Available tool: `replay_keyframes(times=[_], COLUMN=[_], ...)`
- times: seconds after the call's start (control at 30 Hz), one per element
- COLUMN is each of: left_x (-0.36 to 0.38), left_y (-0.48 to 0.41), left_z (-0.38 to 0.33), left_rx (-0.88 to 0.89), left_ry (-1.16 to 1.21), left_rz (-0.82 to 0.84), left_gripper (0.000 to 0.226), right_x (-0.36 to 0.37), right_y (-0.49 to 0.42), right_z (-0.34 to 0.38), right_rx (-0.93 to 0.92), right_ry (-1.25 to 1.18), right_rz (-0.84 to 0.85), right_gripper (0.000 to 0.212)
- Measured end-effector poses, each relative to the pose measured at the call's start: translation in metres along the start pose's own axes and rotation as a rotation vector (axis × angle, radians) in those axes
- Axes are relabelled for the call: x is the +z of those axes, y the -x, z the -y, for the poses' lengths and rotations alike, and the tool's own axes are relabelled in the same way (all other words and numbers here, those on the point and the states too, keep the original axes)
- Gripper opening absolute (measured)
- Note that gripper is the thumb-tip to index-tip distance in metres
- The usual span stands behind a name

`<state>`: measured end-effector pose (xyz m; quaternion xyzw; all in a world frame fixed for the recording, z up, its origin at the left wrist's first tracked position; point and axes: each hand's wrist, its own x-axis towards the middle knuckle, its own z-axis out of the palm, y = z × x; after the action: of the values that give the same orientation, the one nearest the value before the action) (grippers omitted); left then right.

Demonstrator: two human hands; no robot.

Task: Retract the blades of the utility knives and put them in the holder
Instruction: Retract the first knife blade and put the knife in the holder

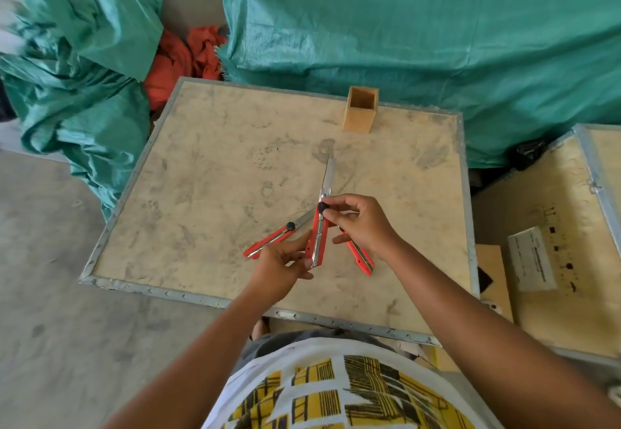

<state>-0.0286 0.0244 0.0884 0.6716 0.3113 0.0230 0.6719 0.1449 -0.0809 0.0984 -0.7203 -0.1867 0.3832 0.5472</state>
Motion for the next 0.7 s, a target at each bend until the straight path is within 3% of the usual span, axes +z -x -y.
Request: replay_keyframes(times=[0.4,0.7], left_x=[-0.034,-0.05], left_y=[-0.029,-0.048], left_z=[-0.031,-0.047], left_rx=[0.006,0.02], left_ry=[0.218,0.238], left_rz=[-0.01,0.076], left_gripper=[0.04,0.043], right_x=[0.015,0.017], right_y=[-0.009,-0.012], right_z=[0.031,0.048], right_rx=[-0.195,-0.299], right_ry=[0.435,0.474], right_rz=[0.085,0.044], right_gripper=[0.026,0.025])
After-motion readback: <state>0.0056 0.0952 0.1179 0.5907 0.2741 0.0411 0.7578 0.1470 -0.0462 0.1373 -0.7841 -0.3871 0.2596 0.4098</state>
